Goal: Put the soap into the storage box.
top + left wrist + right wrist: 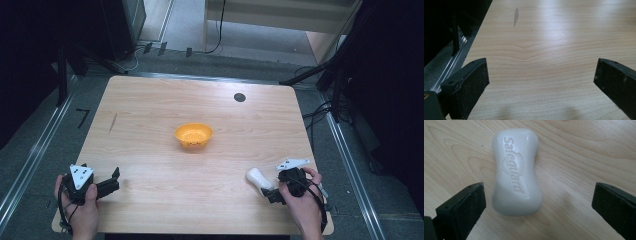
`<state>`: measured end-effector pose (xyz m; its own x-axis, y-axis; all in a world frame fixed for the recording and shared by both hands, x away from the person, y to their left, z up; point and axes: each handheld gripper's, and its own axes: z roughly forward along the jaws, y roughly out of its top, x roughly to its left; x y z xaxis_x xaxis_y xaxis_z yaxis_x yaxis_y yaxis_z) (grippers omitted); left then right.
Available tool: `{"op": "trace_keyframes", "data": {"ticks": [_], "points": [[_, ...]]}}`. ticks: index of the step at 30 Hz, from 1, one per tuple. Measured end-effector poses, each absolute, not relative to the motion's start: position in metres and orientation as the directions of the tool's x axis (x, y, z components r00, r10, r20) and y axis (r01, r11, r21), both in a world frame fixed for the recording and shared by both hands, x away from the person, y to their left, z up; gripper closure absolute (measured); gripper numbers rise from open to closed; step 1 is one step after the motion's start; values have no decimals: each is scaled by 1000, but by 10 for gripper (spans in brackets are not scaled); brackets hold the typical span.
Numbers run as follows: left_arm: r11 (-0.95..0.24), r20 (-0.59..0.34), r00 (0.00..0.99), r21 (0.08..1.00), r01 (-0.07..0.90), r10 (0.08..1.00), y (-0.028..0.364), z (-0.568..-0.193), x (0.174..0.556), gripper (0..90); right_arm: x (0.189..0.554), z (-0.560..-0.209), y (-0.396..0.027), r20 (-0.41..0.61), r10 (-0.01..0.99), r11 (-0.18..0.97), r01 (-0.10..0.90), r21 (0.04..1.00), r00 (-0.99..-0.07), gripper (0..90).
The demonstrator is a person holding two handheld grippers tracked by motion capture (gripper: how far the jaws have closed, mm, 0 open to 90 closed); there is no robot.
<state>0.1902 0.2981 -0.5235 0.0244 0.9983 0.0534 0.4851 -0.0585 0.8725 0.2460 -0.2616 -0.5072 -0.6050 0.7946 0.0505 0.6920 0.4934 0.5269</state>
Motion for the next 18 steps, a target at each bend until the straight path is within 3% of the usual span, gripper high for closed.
{"op": "trace_keyframes", "data": {"ticks": [18], "points": [[-62, 55, 29, 870, 490, 998, 297, -524, 191, 0, 257, -505, -235, 51, 782, 531, 708, 465, -621, 0]]}}
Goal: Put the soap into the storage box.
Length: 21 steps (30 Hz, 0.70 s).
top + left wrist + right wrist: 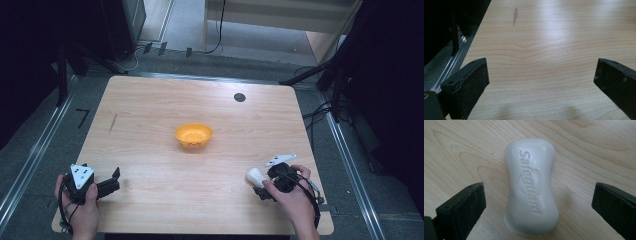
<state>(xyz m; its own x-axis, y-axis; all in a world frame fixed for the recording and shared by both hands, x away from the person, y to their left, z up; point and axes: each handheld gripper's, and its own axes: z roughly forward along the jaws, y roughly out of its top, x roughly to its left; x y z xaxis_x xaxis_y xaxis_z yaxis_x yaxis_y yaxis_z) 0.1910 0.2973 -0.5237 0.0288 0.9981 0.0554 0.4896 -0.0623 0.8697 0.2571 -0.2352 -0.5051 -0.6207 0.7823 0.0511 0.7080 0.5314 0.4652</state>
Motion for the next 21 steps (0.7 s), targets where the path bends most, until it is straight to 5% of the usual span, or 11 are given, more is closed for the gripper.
{"op": "trace_keyframes", "data": {"ticks": [7, 21], "points": [[-66, 58, 31, 868, 492, 998, 297, -524, 191, 0, 260, -508, -229, 51, 772, 552, 709, 439, -633, 22], [-71, 60, 38, 865, 496, 997, 297, -524, 192, 0, 265, -509, -215, 21, 763, 581, 700, 416, -646, 254]]}}
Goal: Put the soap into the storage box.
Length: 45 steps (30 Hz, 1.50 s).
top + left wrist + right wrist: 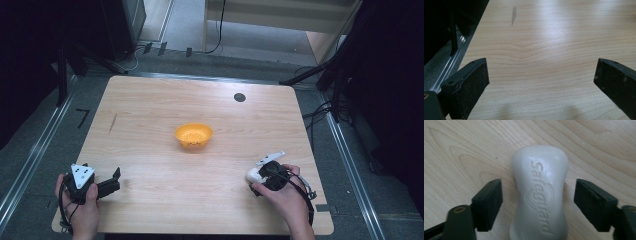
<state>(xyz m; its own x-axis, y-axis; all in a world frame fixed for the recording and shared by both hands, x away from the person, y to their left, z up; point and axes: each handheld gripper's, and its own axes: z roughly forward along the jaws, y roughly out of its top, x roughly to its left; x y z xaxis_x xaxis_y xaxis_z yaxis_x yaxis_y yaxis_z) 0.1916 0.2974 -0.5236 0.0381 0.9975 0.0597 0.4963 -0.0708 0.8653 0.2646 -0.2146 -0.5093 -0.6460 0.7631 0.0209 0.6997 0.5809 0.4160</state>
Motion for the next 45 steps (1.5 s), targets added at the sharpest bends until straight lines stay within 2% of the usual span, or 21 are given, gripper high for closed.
{"op": "trace_keyframes", "data": {"ticks": [1, 4, 5, 11, 13, 30, 45], "points": [[-70, 59, 38, 865, 496, 998, 297, -524, 192, 0, 266, -509, -213, 20, 765, 581, 703, 409, -644, 286], [-70, 59, 39, 865, 497, 998, 298, -524, 192, 0, 267, -510, -213, 20, 765, 584, 705, 402, -644, 305], [-69, 58, 38, 866, 495, 998, 298, -524, 192, 0, 268, -511, -214, 25, 768, 579, 711, 398, -640, 346], [-71, 59, 40, 865, 497, 997, 297, -524, 192, 0, 268, -514, -214, 27, 762, 591, 712, 379, -647, 405], [-71, 58, 40, 865, 497, 997, 297, -524, 192, 0, 267, -514, -215, 32, 767, 579, 713, 396, -641, 478], [-74, 55, 51, 864, 498, 997, 298, -524, 192, 0, 266, -514, -217, 30, 741, 606, 686, 403, -671, 497], [-74, 53, 55, 863, 500, 997, 298, -524, 192, 0, 266, -513, -215, 34, 770, 577, 717, 391, -638, 498]]}}
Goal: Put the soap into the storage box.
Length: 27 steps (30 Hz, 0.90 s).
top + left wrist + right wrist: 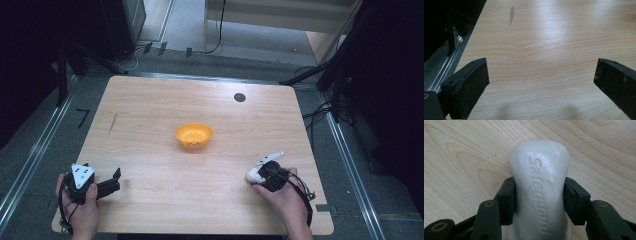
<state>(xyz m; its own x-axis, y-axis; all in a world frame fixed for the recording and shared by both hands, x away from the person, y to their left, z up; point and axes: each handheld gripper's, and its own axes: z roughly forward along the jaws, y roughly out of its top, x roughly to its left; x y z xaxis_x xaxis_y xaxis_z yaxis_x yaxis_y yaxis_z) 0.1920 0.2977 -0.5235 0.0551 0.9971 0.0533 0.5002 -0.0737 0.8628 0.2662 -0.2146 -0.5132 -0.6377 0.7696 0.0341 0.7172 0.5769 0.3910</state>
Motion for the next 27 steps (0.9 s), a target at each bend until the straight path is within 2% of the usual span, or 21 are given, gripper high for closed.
{"op": "trace_keyframes", "data": {"ticks": [15, 27], "points": [[-87, 63, 65, 861, 501, 996, 296, -524, 192, 0, 265, -514, -218, 33, 750, 592, 692, 414, -661, 501], [-95, 69, 71, 861, 499, 995, 296, -524, 192, 0, 271, -512, -222, 91, 722, 607, 691, 394, -686, 503]]}}
